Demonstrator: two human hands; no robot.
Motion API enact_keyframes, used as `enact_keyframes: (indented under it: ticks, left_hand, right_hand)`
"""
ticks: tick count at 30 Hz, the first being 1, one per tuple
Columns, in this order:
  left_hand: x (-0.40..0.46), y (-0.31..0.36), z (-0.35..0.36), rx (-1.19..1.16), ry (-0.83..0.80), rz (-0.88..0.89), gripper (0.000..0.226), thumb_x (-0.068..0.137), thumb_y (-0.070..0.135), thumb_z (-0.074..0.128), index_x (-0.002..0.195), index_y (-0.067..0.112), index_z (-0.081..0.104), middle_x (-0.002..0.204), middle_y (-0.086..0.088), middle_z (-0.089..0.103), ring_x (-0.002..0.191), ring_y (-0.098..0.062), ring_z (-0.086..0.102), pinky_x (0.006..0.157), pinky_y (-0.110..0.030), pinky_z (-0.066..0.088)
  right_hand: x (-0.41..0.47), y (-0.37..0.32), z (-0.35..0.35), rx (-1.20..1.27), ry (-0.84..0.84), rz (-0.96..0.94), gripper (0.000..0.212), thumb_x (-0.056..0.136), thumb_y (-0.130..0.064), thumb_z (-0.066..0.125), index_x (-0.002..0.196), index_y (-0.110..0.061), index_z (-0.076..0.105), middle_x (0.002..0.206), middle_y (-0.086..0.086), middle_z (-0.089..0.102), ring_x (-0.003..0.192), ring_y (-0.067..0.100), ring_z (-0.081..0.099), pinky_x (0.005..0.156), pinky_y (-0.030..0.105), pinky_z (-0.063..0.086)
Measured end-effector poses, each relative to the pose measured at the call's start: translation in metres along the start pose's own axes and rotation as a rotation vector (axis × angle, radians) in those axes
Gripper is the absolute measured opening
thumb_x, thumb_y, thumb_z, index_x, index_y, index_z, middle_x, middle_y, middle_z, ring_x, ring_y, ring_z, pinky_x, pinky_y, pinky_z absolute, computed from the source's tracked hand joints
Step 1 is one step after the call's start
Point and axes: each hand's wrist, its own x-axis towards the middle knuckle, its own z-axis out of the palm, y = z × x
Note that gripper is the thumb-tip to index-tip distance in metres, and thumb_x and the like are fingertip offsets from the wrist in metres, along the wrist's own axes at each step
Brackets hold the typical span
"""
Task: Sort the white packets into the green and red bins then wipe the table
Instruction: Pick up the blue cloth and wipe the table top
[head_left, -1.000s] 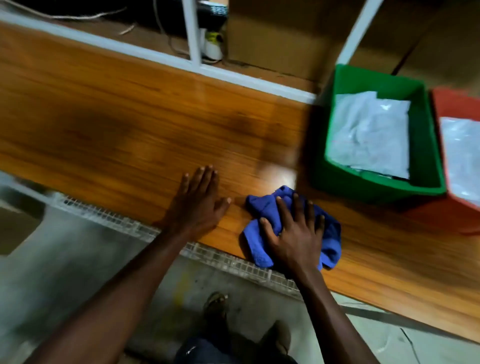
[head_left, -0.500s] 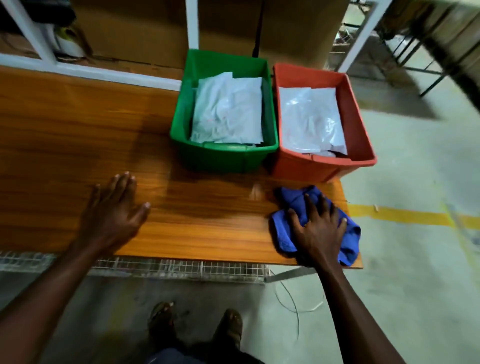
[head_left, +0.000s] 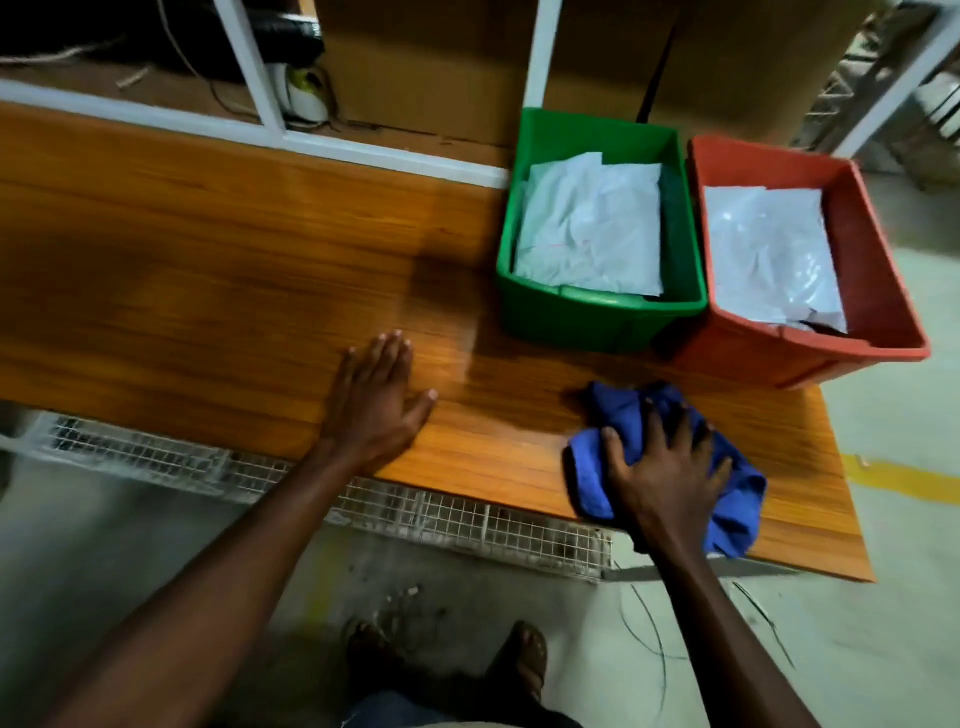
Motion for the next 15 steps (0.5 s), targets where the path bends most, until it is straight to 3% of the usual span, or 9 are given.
enact_keyframes:
  ticks: [6, 9, 15]
  left_hand:
    - [-0.011, -0.030, -0.010, -0.026, 0.018, 0.071, 0.086, 0.090, 0.065, 0.011, 0.158, 0.012, 0.015, 0.167, -0.008, 0.011, 0.154, -0.023, 0.007, 0.124, -0.044, 0.001]
    - [-0.025, -0.086, -0.016, 0.012, 0.014, 0.049, 0.086, 0.092, 0.066, 0.010, 0.159, 0.013, 0.014, 0.167, -0.007, 0.012, 0.154, -0.023, 0.007, 0.124, -0.048, 0.004]
    - [-0.046, -0.200, -0.033, 0.023, 0.047, -0.020, 0.080, 0.094, 0.064, 0.025, 0.152, 0.011, 0.038, 0.159, -0.010, 0.036, 0.148, -0.031, 0.031, 0.118, -0.060, 0.020]
  right_hand:
    - [-0.048, -0.112, 0.016, 0.041, -0.054, -0.228, 0.065, 0.088, -0.068, 0.043, 0.141, -0.032, 0.054, 0.155, 0.007, 0.045, 0.145, 0.035, 0.034, 0.117, 0.060, 0.020]
    - [-0.065, -0.158, 0.023, 0.046, -0.074, -0.298, 0.066, 0.090, -0.069, 0.039, 0.143, -0.034, 0.051, 0.156, 0.005, 0.044, 0.146, 0.034, 0.033, 0.117, 0.060, 0.022]
    - [-0.092, -0.259, 0.040, 0.047, -0.162, -0.517, 0.065, 0.092, -0.071, 0.038, 0.146, -0.036, 0.047, 0.161, 0.003, 0.037, 0.150, 0.033, 0.027, 0.118, 0.060, 0.018]
